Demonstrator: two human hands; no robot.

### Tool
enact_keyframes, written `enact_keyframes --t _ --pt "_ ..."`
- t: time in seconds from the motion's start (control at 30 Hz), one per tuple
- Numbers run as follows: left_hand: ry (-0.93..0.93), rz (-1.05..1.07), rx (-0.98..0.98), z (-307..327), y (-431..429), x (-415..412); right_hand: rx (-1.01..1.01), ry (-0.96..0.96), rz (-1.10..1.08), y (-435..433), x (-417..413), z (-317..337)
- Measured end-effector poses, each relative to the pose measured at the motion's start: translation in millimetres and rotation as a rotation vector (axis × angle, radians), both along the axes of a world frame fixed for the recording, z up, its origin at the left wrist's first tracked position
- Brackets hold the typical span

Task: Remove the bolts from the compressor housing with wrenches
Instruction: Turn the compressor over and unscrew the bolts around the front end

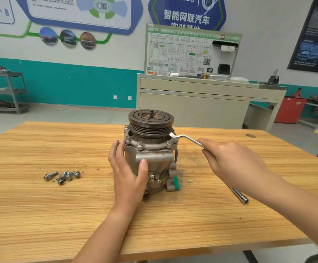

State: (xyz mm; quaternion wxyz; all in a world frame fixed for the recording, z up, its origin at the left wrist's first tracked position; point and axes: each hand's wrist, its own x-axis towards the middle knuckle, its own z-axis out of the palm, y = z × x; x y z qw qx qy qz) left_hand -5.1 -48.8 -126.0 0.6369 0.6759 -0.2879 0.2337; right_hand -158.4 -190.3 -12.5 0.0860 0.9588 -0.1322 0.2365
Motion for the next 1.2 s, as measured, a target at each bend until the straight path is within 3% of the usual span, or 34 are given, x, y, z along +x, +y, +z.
enact_keyframes --t 0.4,0.6,0.87,1.2 --pt "0.028 0.009 0.018 -0.8 0.3 0.9 -0.195 0.155 -0.133 6.8 22.2 9.5" --pt "0.029 0.000 0.014 -1.0 -0.1 1.1 -0.094 0.111 -0.156 11.2 12.2 19.9" --pt "0.016 0.008 0.012 0.3 -0.1 -0.1 -0.339 0.385 -0.184 51.2 10.3 31.6" --pt "0.021 -0.034 -0.007 0.4 -2.1 -2.9 -0.355 0.585 -0.210 78.9 17.8 24.3"
